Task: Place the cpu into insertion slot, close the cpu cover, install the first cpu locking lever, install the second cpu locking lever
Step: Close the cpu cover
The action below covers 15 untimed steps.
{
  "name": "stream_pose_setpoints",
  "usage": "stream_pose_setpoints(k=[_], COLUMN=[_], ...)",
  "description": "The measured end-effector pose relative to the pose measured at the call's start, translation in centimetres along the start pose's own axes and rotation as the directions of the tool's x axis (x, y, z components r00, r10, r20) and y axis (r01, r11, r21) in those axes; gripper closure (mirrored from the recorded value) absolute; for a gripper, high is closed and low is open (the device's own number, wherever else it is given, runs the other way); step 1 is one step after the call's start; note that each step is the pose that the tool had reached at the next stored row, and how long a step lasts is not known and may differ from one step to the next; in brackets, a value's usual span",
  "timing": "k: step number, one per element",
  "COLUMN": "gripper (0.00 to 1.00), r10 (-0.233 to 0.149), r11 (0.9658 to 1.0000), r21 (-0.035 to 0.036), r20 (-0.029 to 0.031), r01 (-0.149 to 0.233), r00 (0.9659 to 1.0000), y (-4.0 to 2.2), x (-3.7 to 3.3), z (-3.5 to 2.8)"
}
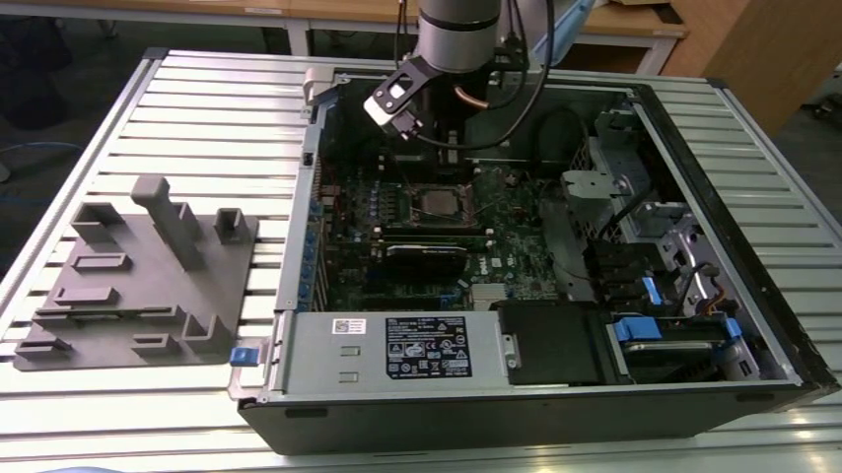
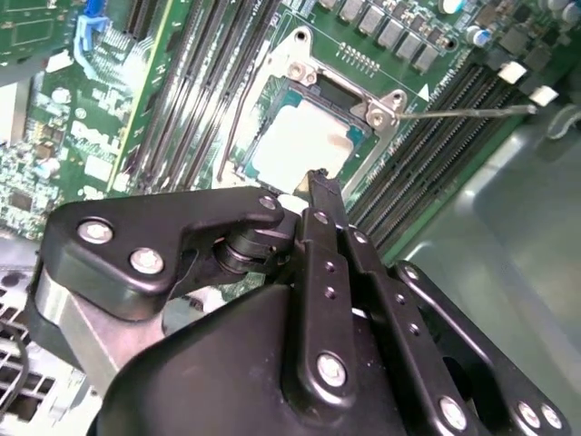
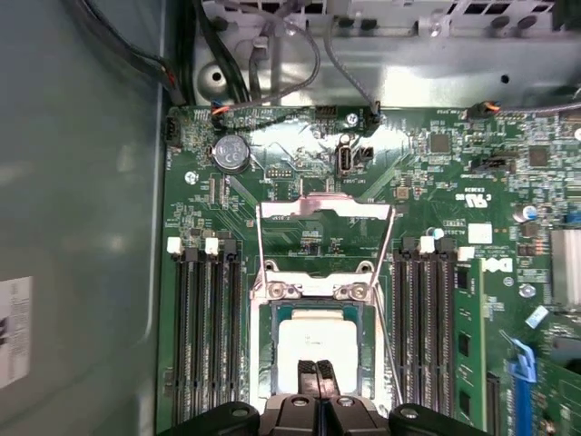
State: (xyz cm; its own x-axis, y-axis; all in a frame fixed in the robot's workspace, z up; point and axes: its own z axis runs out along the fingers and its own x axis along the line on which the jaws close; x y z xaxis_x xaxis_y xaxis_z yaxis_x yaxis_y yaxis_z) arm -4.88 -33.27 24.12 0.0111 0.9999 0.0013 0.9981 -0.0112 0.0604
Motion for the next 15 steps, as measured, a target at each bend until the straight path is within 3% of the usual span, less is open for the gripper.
stream_pose_setpoints(k=[6,15], gripper=[0.89,0.89], r10=[0.000,0.000], r11=[1.0000,1.0000], r21=[0.0000,0.0000], r20=[0.0000,0.0001], r01=[0.000,0.000], r00=[1.0000,1.0000], y=[0.08,0.10], x=[0.00,0.00], z=[-1.39,-1.60])
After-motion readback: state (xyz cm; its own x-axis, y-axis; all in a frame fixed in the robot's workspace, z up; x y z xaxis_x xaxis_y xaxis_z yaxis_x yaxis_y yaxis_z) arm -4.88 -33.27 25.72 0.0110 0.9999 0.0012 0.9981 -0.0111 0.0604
